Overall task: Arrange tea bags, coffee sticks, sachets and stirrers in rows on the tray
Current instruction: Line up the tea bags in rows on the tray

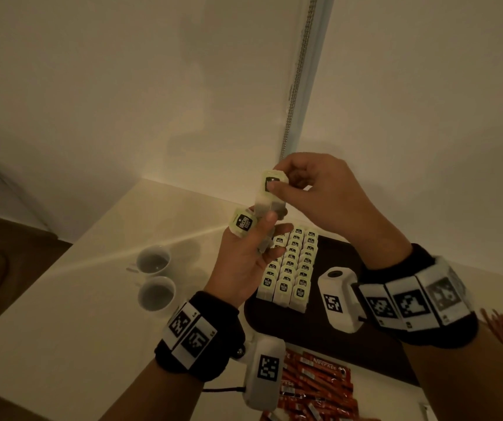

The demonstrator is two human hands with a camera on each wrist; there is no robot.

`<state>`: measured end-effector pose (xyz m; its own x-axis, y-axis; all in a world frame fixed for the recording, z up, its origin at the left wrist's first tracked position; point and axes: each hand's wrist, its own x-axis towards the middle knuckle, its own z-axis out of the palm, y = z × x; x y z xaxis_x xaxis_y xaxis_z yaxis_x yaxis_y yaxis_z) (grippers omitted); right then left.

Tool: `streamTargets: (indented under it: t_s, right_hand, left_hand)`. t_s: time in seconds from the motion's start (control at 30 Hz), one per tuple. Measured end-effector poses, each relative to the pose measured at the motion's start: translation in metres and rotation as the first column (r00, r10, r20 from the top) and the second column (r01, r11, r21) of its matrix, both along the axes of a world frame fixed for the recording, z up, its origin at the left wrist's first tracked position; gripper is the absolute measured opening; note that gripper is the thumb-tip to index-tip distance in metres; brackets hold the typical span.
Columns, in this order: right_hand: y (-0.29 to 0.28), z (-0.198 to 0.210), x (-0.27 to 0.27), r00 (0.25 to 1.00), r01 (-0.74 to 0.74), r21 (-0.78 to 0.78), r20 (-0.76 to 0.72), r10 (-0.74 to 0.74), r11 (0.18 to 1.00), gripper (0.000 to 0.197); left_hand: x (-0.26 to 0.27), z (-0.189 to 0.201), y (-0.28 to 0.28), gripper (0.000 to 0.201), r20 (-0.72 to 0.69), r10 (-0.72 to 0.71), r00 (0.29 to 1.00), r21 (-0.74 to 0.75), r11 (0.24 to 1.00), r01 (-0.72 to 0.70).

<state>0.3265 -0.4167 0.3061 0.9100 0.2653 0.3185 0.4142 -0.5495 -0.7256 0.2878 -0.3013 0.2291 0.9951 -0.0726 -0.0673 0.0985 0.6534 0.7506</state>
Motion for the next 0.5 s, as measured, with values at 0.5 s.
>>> streamTargets:
  t_s: [0.5]
  right_hand:
    - [-0.012, -0.021, 0.009, 0.991, 0.031, 0.018, -0.127, -0.029, 0.999, 0.008]
  left_hand:
    - [0.008, -0.031, -0.004, 0.032, -0.114, -0.035, 0.993, -0.015, 0.999, 0.033]
